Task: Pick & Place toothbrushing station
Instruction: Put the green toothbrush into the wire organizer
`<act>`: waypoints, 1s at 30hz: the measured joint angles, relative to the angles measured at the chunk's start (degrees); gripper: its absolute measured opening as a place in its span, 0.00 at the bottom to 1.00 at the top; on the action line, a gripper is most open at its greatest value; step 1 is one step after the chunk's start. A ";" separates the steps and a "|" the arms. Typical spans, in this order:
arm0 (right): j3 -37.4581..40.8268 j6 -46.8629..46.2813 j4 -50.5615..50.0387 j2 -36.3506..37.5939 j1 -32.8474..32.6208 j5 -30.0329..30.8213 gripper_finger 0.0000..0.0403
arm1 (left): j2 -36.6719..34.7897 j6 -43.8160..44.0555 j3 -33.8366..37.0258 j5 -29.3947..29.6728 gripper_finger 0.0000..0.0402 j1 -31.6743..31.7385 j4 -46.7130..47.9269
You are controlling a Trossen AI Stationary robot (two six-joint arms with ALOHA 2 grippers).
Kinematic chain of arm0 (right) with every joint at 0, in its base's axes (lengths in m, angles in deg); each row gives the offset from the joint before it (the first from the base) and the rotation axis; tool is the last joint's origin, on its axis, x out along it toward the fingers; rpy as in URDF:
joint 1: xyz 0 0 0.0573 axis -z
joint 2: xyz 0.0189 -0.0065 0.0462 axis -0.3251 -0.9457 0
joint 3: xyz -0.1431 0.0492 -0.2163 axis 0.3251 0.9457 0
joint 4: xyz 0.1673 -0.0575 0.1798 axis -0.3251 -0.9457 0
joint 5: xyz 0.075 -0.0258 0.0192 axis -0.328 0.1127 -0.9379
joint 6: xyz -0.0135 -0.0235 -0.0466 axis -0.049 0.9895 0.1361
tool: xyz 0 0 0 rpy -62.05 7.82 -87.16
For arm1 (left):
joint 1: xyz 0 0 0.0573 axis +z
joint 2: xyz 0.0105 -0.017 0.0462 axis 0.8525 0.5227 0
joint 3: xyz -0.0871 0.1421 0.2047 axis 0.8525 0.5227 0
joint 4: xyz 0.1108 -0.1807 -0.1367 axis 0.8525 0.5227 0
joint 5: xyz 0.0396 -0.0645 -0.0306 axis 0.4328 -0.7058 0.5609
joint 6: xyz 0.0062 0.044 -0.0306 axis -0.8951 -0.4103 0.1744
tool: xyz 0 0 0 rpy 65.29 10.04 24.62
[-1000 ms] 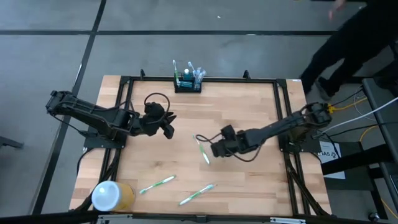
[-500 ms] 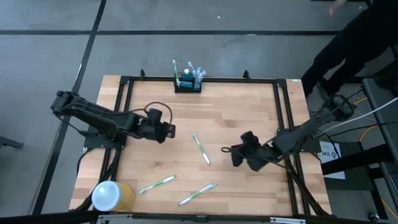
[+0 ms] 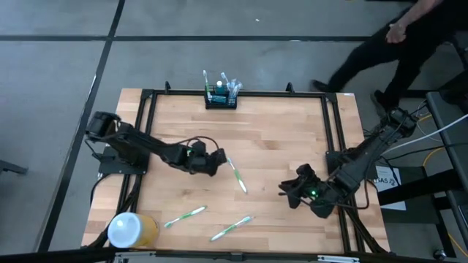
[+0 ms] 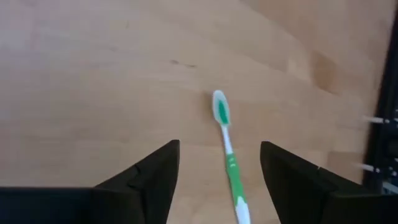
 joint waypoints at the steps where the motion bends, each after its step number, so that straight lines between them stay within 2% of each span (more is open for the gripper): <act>1: 0.00 -0.69 -0.02 0.08 -0.69 0.86 0.27 | 0.85 0.06 0.02 -0.25 0.55 0.33 -1.44; 6: -0.07 -2.17 0.13 0.11 -2.97 3.29 0.27 | 5.94 -1.65 -2.21 -2.75 0.55 2.92 -7.94; 14: -0.07 -3.46 0.15 0.10 -5.86 4.71 0.27 | 11.72 -7.46 -7.29 -6.25 0.54 7.26 -8.35; 22: -0.07 -8.33 -2.08 0.09 -9.18 8.02 0.27 | 11.54 -7.10 -7.28 -6.92 0.53 7.90 -5.84; 30: -0.07 -9.55 -2.36 0.09 -9.44 8.72 0.27 | 11.53 -6.05 -7.30 -7.78 0.53 6.72 -4.90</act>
